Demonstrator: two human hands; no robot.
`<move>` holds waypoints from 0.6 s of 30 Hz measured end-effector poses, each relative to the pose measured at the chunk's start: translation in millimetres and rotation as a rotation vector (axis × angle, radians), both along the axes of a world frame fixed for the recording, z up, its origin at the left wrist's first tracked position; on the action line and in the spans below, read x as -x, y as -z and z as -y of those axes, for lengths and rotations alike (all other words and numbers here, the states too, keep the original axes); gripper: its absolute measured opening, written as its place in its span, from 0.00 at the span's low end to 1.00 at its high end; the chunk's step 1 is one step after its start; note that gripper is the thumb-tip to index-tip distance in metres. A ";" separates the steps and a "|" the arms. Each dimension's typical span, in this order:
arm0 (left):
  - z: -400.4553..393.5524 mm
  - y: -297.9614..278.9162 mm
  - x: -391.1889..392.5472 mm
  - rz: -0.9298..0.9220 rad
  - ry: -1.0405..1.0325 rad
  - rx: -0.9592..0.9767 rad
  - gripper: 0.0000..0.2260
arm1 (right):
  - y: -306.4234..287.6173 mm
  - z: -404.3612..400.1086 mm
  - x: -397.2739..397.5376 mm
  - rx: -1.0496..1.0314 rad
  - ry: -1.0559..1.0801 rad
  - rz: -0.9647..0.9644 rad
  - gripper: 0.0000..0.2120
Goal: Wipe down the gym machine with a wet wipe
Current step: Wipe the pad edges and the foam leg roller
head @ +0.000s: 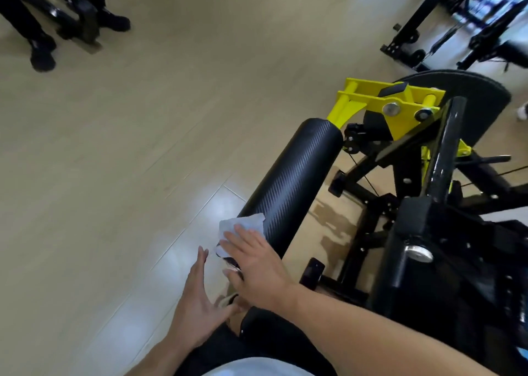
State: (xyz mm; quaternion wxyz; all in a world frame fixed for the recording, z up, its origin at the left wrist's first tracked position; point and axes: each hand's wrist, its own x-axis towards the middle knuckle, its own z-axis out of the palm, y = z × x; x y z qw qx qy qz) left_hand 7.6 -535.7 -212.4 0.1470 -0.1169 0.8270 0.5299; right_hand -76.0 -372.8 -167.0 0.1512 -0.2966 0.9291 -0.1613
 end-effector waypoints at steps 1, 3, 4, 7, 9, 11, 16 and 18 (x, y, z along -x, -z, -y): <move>2.5 -1.9 1.1 -0.006 0.015 0.000 0.65 | -2.0 -1.1 -1.8 0.027 0.007 0.016 0.24; 3.3 -6.6 5.7 -0.012 0.037 0.005 0.65 | -5.1 -4.2 -1.9 0.102 0.056 0.062 0.20; 1.0 -10.2 8.9 -0.024 0.038 0.010 0.63 | -8.2 -4.8 -3.0 0.138 0.123 0.084 0.18; -15.9 -17.3 18.9 -0.175 0.002 0.058 0.54 | -30.0 -4.3 -6.8 0.324 0.552 0.193 0.11; -31.7 -19.8 26.5 -0.316 -0.013 0.119 0.46 | -47.0 -9.2 -9.6 0.558 0.887 0.276 0.09; -46.4 -20.8 34.3 -0.373 0.024 0.164 0.43 | -53.6 -25.2 -8.4 0.728 1.143 0.264 0.08; -50.0 -8.5 37.2 -0.309 0.273 0.414 0.51 | -65.8 -66.7 -5.6 0.939 1.477 0.409 0.08; -43.3 -7.0 38.9 -0.280 0.332 0.446 0.54 | -68.3 -77.3 -7.6 0.972 1.519 0.399 0.11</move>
